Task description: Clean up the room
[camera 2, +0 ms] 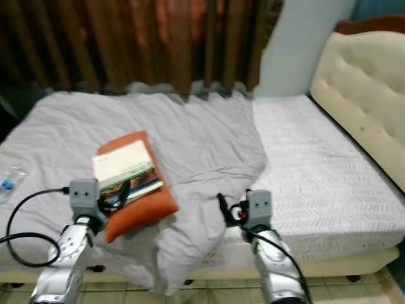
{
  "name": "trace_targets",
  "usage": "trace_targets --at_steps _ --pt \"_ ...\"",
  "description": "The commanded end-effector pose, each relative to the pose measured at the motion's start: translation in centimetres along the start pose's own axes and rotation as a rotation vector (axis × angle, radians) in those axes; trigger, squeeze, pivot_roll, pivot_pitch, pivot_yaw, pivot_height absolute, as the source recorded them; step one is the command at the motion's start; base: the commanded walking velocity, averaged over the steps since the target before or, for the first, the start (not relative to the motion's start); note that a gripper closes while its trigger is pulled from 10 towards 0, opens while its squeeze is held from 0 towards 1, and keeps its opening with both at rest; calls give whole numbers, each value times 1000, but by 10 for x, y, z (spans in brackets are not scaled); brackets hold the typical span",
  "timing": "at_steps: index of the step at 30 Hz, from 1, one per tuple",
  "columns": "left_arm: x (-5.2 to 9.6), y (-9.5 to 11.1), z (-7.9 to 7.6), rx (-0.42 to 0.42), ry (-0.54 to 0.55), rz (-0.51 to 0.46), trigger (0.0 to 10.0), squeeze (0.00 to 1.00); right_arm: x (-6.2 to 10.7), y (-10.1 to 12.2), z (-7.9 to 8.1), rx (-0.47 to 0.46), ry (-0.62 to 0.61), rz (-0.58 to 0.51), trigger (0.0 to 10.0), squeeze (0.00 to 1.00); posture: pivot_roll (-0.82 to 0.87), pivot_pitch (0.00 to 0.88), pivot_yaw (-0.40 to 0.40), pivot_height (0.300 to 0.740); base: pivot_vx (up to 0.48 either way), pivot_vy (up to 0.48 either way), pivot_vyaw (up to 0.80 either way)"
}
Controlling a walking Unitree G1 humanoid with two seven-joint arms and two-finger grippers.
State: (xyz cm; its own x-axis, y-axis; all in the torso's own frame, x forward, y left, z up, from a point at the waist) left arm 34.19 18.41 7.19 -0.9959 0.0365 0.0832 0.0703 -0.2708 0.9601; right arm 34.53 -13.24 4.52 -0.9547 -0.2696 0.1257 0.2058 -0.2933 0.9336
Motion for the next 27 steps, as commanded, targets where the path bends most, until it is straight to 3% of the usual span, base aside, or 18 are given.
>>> trace_targets --at_steps 1,5,27 --pt "-3 9 0 -11 5 -31 10000 0 -1 6 -2 20 1 -10 10000 0 -10 0 1 740 0 0 0" --pt "-3 11 2 -37 20 -40 10000 0 -1 5 -2 20 2 -9 10000 0 -12 0 2 740 0 0 0" --pt "-5 10 -4 -41 -5 -28 10000 0 -2 0 2 25 20 16 10000 0 -18 0 5 740 472 0 0"
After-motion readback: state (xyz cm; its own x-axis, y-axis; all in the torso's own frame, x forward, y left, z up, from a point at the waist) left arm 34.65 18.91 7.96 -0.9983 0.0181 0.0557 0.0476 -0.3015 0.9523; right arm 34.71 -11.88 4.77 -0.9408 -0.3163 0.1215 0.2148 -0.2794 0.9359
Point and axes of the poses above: a point about 5 cm out from each wrist's last joint towards the gripper, its own x axis pointing back from the gripper into the wrist, its own y axis along the axis of the wrist's last joint, z = x × y, the point moved 6 cm from there along -x, pointing out of the wrist towards the gripper, and after that the axes turned 15 degrees about -x, right-handed, at the moved point
